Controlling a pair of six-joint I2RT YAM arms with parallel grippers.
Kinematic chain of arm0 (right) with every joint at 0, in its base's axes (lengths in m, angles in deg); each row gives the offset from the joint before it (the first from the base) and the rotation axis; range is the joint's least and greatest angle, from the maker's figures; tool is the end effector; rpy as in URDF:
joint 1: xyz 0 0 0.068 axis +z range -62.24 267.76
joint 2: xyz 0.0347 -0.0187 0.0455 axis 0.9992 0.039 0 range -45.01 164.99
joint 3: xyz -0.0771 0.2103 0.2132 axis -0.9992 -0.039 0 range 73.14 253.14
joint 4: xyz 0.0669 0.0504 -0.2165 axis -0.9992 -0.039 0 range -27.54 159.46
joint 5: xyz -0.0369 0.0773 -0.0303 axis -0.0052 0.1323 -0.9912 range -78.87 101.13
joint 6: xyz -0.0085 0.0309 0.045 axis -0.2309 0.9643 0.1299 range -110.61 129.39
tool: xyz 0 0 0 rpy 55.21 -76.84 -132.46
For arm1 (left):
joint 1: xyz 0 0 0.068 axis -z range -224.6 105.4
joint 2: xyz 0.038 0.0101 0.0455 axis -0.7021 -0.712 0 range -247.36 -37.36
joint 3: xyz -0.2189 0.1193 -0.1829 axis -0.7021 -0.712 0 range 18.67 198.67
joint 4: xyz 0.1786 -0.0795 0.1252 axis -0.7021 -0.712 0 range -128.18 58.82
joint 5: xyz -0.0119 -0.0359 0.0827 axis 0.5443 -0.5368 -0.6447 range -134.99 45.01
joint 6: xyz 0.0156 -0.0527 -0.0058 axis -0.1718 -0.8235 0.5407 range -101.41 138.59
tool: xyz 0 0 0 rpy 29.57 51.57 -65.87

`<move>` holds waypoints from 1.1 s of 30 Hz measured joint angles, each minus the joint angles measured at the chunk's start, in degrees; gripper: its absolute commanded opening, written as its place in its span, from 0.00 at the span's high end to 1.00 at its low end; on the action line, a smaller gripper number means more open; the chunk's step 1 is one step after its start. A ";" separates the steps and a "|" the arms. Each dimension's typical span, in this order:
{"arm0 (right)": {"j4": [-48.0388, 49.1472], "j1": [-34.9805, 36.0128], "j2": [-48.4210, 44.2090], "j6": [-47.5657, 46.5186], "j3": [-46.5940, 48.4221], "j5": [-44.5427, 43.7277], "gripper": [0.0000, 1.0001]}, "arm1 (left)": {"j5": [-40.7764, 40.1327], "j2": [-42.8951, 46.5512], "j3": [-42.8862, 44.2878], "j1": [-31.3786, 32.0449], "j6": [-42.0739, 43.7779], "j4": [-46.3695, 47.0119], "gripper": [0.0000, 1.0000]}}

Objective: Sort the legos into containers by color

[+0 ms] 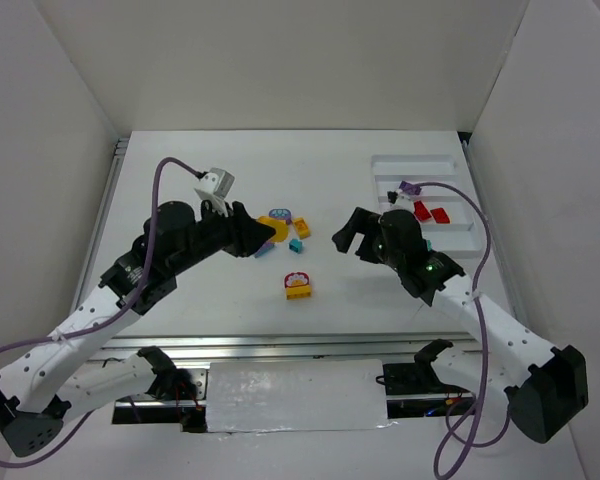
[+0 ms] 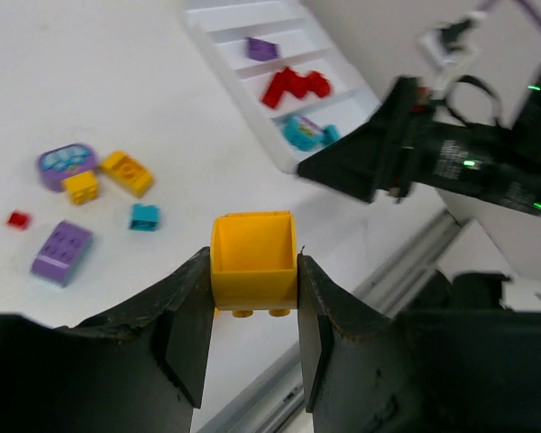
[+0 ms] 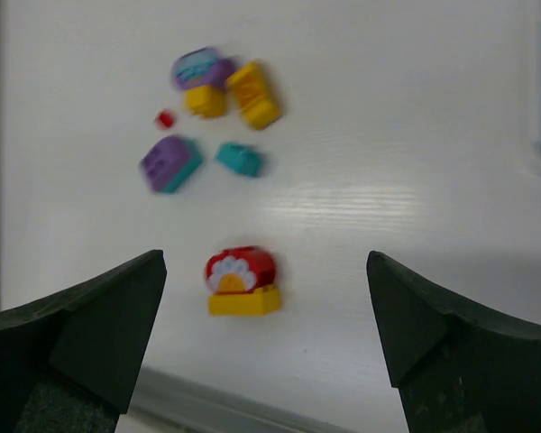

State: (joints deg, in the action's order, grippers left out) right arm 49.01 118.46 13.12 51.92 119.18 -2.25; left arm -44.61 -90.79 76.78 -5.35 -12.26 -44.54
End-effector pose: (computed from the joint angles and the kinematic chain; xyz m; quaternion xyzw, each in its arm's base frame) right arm 0.1552 0.0820 0.3240 0.1455 0.8605 0.2027 0.4442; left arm 0.1226 -0.1005 0.4159 0.0577 0.7565 -0.3762 0.5319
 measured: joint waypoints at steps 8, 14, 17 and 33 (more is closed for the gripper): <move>23.58 0.09 -18.05 -10.93 -19.06 43.78 0.01 | 26.25 -1.46 -0.52 -0.15 2.43 5.81 1.00; 36.00 0.28 -20.13 -11.39 -19.17 56.48 0.00 | 38.66 -3.41 -1.68 -0.09 1.77 11.41 1.00; 40.63 0.59 -19.63 -9.68 -19.17 57.64 0.03 | 41.62 -4.52 -2.34 0.09 0.66 13.97 1.00; 48.41 4.76 -12.90 -5.90 -15.56 56.87 1.00 | 39.58 -7.15 -2.16 1.64 -0.20 15.13 0.01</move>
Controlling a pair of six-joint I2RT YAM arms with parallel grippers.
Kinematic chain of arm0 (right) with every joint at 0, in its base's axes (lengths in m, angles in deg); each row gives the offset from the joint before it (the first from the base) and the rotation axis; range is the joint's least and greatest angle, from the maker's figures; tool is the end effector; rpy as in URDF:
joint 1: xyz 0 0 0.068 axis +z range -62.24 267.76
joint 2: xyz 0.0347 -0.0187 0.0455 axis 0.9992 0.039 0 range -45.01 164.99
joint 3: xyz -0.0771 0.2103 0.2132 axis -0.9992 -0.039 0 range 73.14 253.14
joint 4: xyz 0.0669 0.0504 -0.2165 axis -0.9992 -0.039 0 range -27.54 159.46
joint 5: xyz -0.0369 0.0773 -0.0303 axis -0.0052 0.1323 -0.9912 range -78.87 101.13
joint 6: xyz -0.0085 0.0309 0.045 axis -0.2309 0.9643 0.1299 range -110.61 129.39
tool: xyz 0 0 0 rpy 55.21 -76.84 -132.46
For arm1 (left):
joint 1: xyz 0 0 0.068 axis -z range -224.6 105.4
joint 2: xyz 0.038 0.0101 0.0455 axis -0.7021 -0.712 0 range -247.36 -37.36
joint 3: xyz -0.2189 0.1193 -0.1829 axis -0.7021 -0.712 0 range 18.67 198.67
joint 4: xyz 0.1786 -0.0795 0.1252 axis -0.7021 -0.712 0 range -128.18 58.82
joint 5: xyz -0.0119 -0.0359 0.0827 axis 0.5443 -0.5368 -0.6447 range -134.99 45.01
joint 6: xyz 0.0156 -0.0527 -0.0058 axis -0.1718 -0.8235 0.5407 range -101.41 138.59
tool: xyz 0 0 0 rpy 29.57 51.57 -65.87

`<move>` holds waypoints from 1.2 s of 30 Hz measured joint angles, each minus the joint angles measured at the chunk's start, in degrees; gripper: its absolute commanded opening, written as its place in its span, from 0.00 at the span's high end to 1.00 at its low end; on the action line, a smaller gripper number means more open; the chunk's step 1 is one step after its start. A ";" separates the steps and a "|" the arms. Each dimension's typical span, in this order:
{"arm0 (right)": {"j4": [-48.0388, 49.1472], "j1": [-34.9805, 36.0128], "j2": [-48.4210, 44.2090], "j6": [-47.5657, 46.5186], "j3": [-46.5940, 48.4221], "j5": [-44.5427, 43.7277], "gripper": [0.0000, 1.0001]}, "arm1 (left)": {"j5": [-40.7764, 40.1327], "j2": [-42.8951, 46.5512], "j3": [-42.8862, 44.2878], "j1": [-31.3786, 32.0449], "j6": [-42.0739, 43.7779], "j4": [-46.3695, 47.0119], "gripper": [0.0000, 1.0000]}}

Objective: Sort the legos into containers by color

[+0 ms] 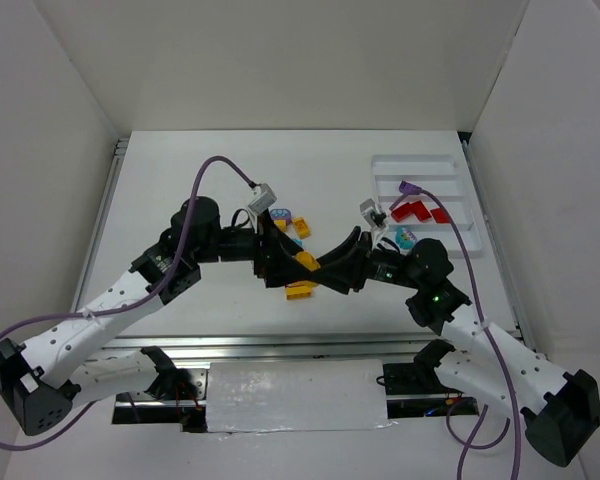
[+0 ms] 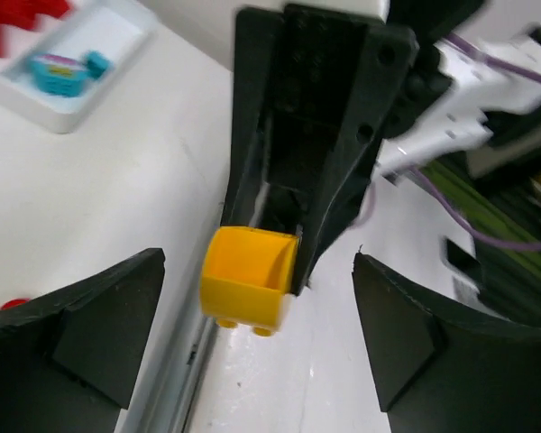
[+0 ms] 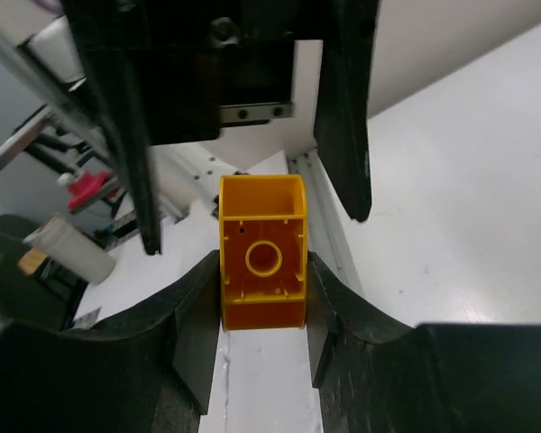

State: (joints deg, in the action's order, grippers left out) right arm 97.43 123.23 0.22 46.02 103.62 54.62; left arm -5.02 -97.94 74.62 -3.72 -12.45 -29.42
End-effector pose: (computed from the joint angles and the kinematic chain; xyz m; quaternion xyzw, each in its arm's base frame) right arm 0.0892 0.0954 0.3544 -0.2845 0.5797 0.6144 0.4533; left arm 0.1295 -0.1440 0.4135 0.2931 0.6583 -0.5808 0.3787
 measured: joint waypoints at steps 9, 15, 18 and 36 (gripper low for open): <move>-28.04 -14.29 19.39 -1.46 20.61 -29.77 1.00 | -47.71 -0.85 17.86 0.44 -1.33 -27.02 0.01; -42.12 -29.75 49.31 2.97 43.25 -47.50 1.00 | -60.54 8.26 13.92 0.24 1.20 -35.74 0.00; -48.02 -32.83 64.98 4.28 60.30 -53.33 1.00 | -63.49 11.93 9.94 0.22 2.64 -37.86 0.01; -59.12 -37.73 89.48 4.39 92.26 -62.01 0.95 | -62.73 11.39 0.76 -1.49 8.57 -38.99 0.01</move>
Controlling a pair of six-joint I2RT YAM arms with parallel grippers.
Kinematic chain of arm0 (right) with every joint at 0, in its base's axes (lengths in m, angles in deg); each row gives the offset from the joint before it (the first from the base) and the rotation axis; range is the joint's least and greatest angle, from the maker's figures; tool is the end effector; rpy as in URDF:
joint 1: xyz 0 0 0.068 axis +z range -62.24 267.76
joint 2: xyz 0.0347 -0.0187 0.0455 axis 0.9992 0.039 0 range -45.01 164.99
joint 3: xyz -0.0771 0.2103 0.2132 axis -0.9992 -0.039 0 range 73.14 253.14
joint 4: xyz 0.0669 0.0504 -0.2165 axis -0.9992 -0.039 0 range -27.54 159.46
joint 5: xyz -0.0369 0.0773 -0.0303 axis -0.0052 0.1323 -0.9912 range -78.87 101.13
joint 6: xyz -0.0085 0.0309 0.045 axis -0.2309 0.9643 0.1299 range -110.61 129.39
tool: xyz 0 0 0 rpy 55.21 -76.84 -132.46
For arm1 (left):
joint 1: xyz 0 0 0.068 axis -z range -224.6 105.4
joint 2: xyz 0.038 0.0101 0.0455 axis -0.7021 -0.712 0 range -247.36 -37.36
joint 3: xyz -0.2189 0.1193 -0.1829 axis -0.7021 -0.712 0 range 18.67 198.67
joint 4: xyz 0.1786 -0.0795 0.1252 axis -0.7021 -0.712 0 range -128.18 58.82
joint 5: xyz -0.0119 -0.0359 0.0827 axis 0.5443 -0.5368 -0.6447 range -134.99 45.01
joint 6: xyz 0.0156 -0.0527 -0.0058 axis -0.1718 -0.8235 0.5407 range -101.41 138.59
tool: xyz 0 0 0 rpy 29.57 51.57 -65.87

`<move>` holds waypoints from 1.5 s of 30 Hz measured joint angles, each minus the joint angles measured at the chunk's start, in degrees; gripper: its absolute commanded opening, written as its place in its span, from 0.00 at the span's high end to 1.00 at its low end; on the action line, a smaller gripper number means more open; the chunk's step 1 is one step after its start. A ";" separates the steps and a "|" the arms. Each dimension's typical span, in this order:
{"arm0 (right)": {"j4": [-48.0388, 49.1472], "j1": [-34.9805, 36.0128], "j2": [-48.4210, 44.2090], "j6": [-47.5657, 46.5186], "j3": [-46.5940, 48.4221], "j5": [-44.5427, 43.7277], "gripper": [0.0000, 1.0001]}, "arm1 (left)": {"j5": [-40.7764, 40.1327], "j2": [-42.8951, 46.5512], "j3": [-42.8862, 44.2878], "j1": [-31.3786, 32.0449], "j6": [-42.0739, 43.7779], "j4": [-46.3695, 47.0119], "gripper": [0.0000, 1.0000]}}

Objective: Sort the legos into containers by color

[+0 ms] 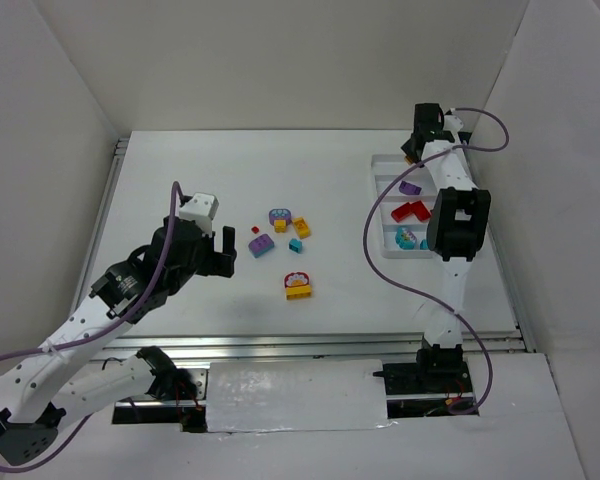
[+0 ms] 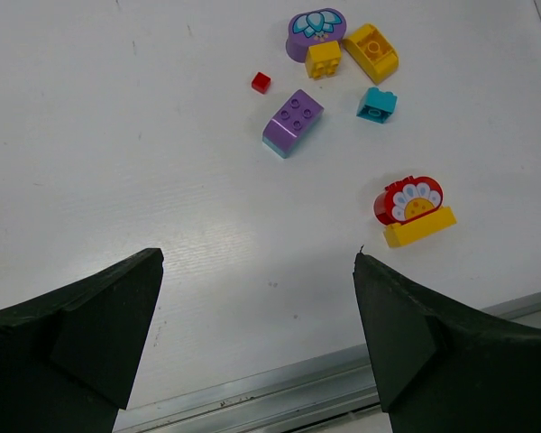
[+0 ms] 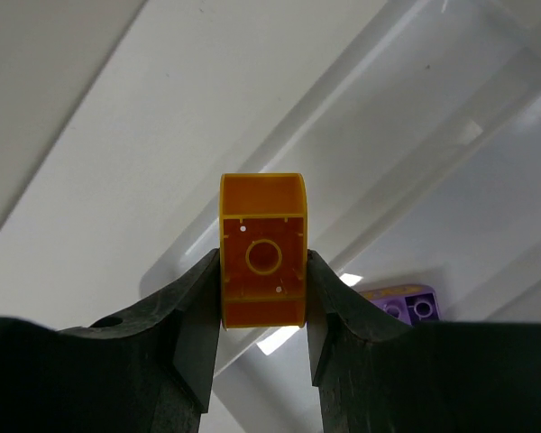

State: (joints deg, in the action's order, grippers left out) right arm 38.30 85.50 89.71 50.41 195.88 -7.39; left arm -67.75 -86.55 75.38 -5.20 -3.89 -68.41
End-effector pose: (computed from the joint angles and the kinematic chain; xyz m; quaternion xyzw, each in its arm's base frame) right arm 0.5325 -0.0330 0.2672 0.3934 0.8181 -0.0091 0.4192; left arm 0.1028 -0.0656 0.3752 0.0267 0.8532 -0.1068 0.5099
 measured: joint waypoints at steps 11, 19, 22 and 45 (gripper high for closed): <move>-0.81 0.00 1.86 0.13 1.44 0.87 0.02 | 0.63 -0.02 0.00 -0.59 0.11 0.26 0.01; -1.36 0.28 1.46 -0.42 2.19 1.79 0.00 | 0.68 -0.02 -0.04 -0.63 0.09 0.37 0.00; -0.39 1.33 -2.23 -2.60 -1.75 2.64 0.00 | 0.22 0.00 -0.04 -0.85 0.02 0.33 0.01; 3.19 42.16 -26.03 -25.64 -35.34 11.04 0.23 | -19.26 9.18 -0.04 -3.39 -8.15 -3.96 0.00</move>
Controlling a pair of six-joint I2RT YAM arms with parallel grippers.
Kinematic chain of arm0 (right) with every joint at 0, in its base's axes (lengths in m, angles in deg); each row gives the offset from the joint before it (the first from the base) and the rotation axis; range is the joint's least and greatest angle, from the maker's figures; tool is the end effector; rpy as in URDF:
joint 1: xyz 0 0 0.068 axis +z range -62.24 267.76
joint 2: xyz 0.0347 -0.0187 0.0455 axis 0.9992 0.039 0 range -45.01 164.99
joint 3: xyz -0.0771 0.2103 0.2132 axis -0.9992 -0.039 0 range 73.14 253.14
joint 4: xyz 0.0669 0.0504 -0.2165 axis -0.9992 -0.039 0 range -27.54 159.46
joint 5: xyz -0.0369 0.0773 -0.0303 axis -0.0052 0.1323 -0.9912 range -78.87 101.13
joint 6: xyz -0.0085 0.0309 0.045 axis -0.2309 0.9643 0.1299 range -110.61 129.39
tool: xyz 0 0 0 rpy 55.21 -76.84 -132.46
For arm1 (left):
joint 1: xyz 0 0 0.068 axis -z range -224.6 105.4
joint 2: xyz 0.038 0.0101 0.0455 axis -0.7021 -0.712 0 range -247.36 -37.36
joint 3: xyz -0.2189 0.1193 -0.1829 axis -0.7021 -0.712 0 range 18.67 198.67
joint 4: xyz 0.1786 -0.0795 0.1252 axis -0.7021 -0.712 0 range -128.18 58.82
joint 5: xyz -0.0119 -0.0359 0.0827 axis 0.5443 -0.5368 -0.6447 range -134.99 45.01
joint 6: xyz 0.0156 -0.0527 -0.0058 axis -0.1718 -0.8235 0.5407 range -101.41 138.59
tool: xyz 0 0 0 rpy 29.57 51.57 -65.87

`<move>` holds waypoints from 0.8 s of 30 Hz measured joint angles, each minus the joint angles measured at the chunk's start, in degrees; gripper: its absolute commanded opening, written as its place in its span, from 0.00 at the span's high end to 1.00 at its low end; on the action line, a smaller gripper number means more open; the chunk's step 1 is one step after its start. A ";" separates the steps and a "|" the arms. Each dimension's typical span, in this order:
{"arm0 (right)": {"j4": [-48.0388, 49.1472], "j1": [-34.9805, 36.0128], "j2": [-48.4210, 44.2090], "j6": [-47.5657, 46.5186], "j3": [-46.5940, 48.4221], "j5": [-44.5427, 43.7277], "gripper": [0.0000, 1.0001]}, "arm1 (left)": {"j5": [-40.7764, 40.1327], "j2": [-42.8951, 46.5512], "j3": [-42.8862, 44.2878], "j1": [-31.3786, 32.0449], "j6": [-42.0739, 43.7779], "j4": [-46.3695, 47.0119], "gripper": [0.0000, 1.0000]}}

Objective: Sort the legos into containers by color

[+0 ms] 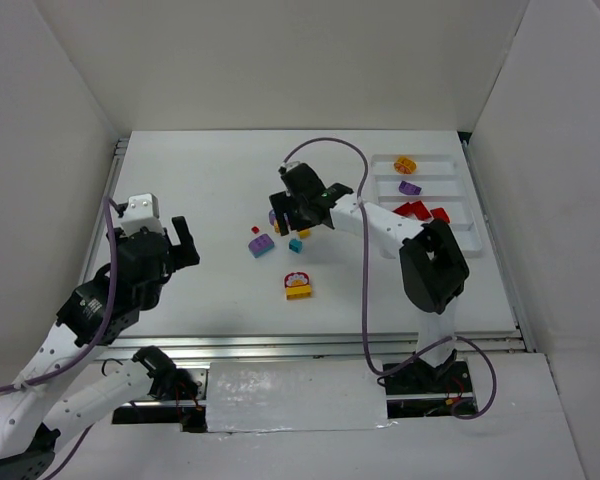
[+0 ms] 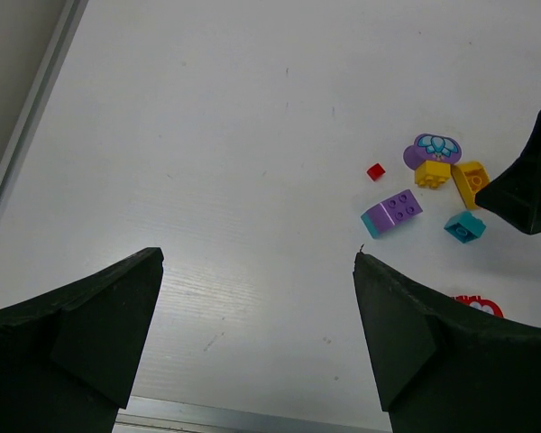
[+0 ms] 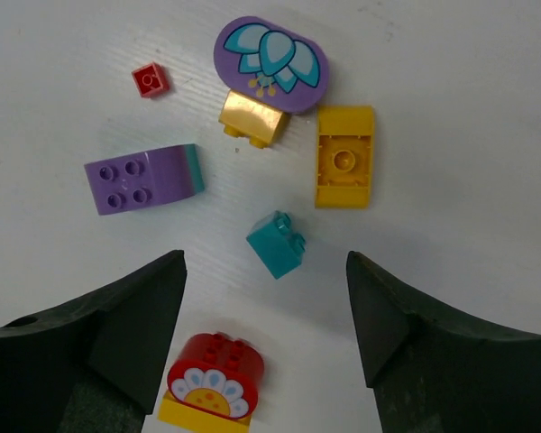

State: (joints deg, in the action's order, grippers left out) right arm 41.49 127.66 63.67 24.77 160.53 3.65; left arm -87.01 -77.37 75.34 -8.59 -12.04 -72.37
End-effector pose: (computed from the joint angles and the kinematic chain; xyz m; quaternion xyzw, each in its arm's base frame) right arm 0.3175 0.2591 0.2932 -0.1764 0.9189 0.1070 0.3361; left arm 0.0707 -0.0203 0.3836 -0.1568 0.7936 -0.0253 0.5874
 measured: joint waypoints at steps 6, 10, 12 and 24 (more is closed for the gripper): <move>0.26 -0.04 2.69 -3.78 -0.31 3.69 0.37 | 0.35 -0.02 0.00 0.00 0.02 0.02 0.00; 0.26 -0.02 4.92 -4.20 -0.33 5.14 0.38 | 0.44 -0.02 0.00 0.00 0.09 0.04 0.00; 0.24 -0.04 5.66 -4.28 -0.35 5.46 0.38 | 0.59 -0.04 0.00 0.00 0.20 0.04 0.00; -0.87 -0.02 11.26 -4.13 0.46 6.32 0.51 | 1.55 -1.07 -0.04 0.00 0.33 0.09 0.00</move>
State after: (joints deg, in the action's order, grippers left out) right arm 40.62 127.64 74.93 20.64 160.99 9.96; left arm -85.46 -78.44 75.30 -8.59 -11.71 -72.28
